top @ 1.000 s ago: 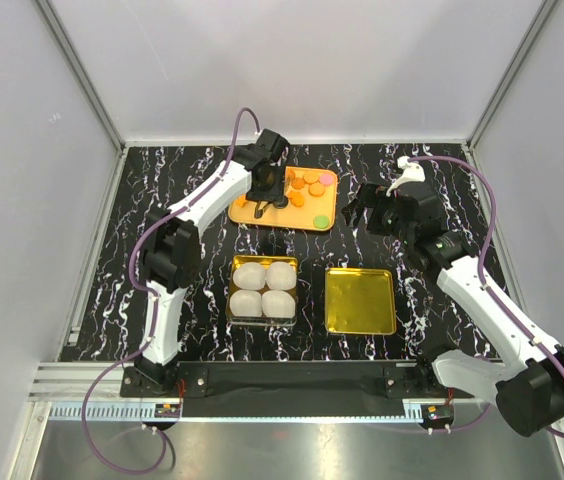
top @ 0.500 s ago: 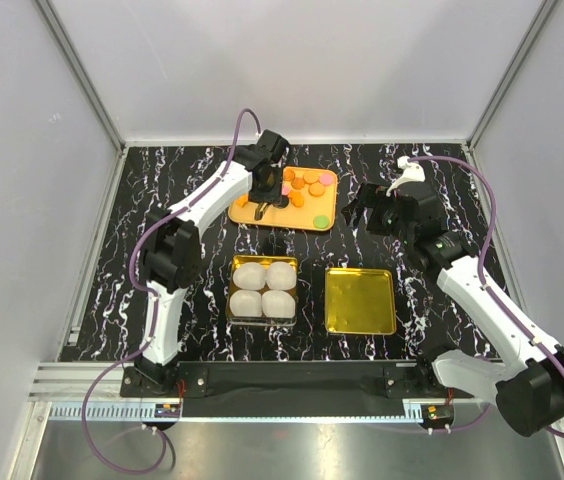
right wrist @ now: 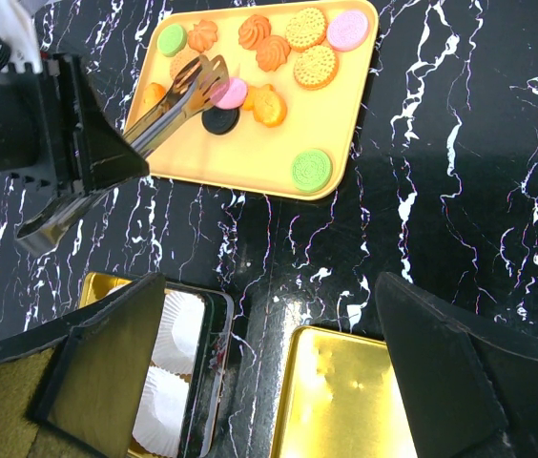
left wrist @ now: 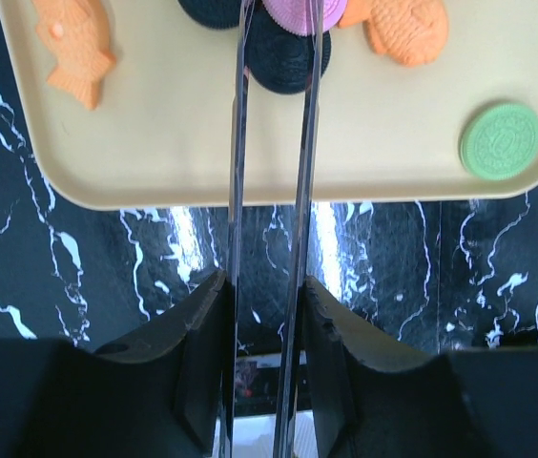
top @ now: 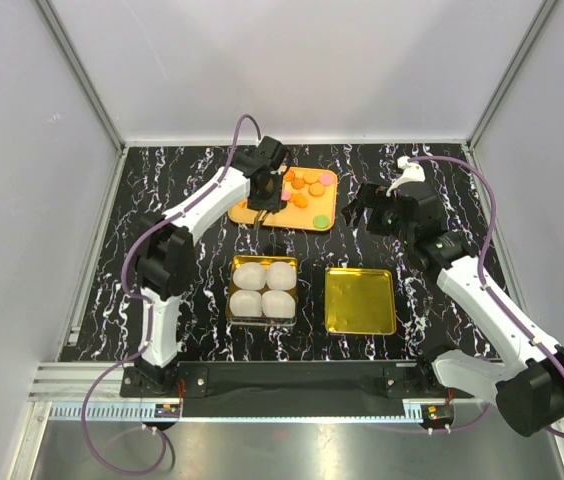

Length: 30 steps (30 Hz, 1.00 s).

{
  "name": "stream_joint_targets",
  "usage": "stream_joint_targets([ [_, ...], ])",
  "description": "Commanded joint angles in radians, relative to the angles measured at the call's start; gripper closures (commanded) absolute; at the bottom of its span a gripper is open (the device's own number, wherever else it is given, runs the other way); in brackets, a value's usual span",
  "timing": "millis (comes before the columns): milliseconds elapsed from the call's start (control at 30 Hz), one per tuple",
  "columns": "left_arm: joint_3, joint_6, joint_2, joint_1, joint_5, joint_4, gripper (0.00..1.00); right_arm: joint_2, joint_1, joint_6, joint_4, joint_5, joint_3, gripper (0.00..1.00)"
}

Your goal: Pack the cookies

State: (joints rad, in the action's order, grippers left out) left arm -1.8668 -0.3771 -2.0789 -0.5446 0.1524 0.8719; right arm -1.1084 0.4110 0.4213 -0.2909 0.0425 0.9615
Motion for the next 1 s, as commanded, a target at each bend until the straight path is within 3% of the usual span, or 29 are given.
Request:
stream_joint_targets([
  [0,0.031,-0.011,0.114,-0.006,-0.028,-0.045,0.62,0.01,-0.006,-0.016,0.006,0.019,0.005,0.0],
  [300,0.043,-0.02,0.146,-0.02,-0.039,-0.033,0.62,0.007,-0.005,-0.018,0.006,0.02,0.005,0.0],
  [567,-0.026,-0.003,0.102,-0.02,-0.01,0.004,0.52,0.005,-0.005,-0.016,0.006,0.016,0.005,0.0],
  [967,-0.065,0.0,0.054,-0.023,-0.005,0.026,0.51,0.009,-0.005,-0.018,0.002,0.022,0.006,0.0],
])
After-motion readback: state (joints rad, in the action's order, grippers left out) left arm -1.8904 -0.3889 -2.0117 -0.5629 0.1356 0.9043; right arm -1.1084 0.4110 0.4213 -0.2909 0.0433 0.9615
